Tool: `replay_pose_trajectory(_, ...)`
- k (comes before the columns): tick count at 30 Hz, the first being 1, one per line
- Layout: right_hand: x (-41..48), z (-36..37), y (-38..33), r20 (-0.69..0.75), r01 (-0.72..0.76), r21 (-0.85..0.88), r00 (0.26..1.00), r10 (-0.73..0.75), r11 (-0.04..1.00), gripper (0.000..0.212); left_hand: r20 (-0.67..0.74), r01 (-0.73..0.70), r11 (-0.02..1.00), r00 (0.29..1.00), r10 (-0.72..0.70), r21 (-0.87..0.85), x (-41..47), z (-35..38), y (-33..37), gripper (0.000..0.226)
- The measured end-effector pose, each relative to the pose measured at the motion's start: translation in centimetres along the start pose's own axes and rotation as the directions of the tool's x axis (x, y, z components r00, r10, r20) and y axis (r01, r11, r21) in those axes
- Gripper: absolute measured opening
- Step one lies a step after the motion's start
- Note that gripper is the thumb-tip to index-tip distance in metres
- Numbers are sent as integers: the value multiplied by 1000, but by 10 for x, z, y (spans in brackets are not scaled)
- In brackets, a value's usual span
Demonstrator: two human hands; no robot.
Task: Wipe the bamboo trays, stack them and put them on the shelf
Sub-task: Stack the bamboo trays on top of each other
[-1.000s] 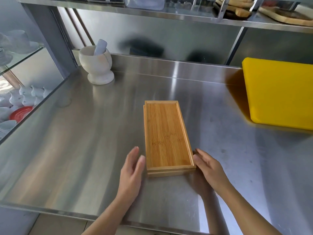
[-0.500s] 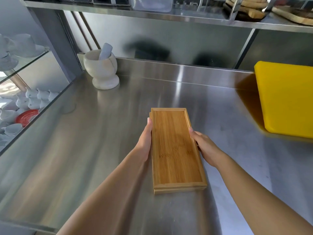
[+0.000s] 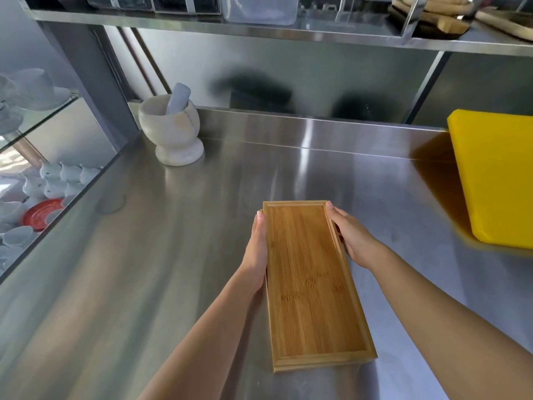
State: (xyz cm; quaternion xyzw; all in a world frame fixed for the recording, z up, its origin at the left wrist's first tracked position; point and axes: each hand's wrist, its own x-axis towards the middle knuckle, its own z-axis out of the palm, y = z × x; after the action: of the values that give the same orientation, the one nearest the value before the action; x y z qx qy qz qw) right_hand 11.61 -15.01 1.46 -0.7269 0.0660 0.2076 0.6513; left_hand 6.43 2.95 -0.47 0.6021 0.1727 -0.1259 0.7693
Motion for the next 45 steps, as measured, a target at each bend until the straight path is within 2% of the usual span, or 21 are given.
replay_pose_trajectory(3, 2, 6, -9, 20, -1, -12, 1000, 1, 1000, 87, -2, 5, 1000, 1000, -5, 0, 5, 0, -4, 98)
replay_pose_trajectory(8, 7, 9, -6, 11, -13, -13, 1000, 13, 1000, 76, -6, -21, 1000, 1000, 21, -14, 7, -2, -8, 89)
replay_pose_trajectory(9, 6, 9, -6, 16, -7, -9, 1000, 7, 1000, 77, -5, -22, 1000, 1000, 22, -21, 6, -3, -8, 88)
replay_pose_trajectory(12, 4, 4, 0, 33, -43, -31, 998, 44, 999, 103, 14, -1, 999, 1000, 2, -45, 5, -2, -14, 95)
replay_pose_trajectory(14, 3, -5, 15, 71, -61, -2, 996, 61, 998, 106, 31, -4, 999, 999, 5, -35, -1, -2, -18, 94)
replay_pose_trajectory(18, -33, -2, 30, 95, -89, 7, 992, 88, 996, 95, 57, -20, 1000, 998, 21, -20, -18, -6, -34, 86)
replay_pose_trajectory(22, -63, -1, 41, 90, -79, 20, 993, 77, 997, 73, 42, -29, 999, 999, 30, -24, -33, -6, -50, 80)
replay_pose_trajectory(30, -81, 10, 37, 31, -86, -15, 996, 87, 996, 58, 56, -35, 997, 998, 38, -66, -44, 4, -46, 79)
replay_pose_trajectory(33, -85, 10, 40, 8, -86, -7, 996, 86, 996, 62, 42, -11, 997, 999, 14, -75, -49, 2, -46, 77)
replay_pose_trajectory(36, -96, 6, 53, 41, -82, -10, 996, 82, 997, 81, 30, 3, 998, 1000, -1, -63, -61, -1, -56, 69)
replay_pose_trajectory(40, -120, 4, 73, 65, -56, 52, 997, 52, 997, 87, -5, -55, 998, 999, 54, -22, -86, 0, -69, 60)
replay_pose_trajectory(43, -127, 7, 77, 68, -56, 72, 996, 51, 996, 91, -43, -69, 998, 997, 68, -2, -99, 7, -68, 73)
replay_pose_trajectory(45, -129, 8, 76, 69, -50, 75, 997, 45, 996, 91, -60, -55, 998, 997, 54, -18, -102, 11, -64, 71)
